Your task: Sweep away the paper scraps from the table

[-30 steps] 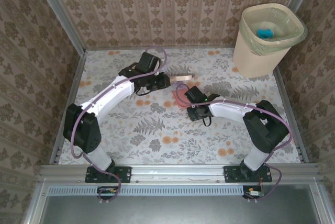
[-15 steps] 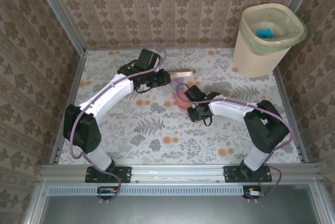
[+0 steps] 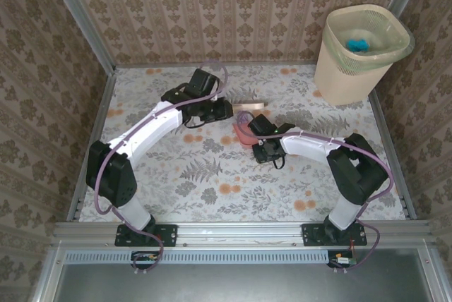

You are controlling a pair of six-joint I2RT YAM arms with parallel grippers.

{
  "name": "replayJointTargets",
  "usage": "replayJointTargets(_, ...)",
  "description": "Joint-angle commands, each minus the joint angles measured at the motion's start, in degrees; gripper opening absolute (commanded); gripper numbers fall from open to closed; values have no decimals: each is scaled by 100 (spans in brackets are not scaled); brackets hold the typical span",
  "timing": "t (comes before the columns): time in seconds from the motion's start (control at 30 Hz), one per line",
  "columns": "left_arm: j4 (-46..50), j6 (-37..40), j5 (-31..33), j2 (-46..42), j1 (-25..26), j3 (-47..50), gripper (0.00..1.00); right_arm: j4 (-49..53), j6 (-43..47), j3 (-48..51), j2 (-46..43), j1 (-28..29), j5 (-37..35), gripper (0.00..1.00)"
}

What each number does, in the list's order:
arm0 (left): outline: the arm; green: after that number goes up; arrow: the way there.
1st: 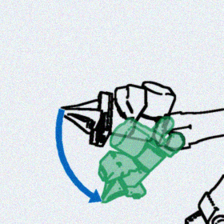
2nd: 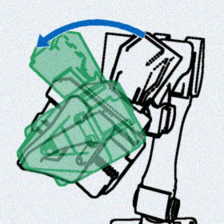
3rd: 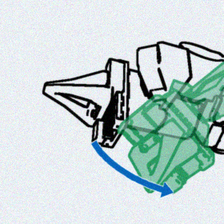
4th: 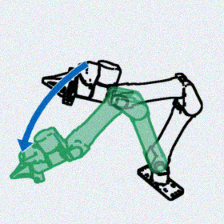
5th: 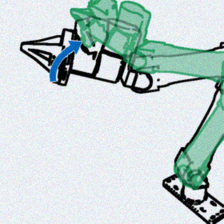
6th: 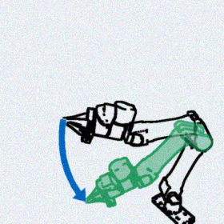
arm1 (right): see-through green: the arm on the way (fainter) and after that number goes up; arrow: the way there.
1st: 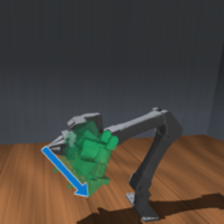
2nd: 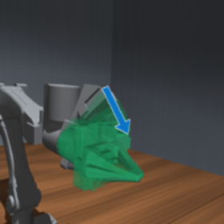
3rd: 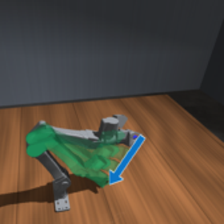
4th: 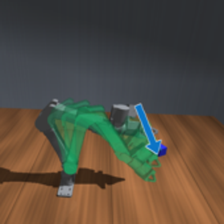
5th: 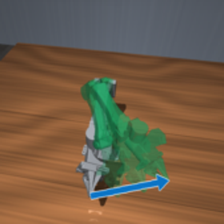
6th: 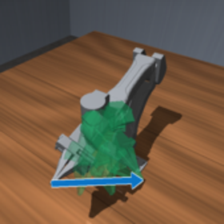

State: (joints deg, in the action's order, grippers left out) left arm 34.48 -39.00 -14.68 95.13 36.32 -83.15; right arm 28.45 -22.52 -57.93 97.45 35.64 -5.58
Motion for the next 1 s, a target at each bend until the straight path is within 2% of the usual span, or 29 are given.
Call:
replayJointTargets(0.0,-43,-50,-228,-9,25,102,0,-51,-92,214,-76,-82,-135,0)
replayJointTargets(0.37,-161,-188,-802,-126,111,235,0,-413,-133,427,-169,-144,-322,0)
replayJointTargets(0.63,-156,-283,-1042,-581,234,503,0,-612,-103,560,-173,-185,-505,0)
replayJointTargets(0.97,-126,-316,-710,-922,72,568,0,-623,-87,573,-230,-181,-509,0)
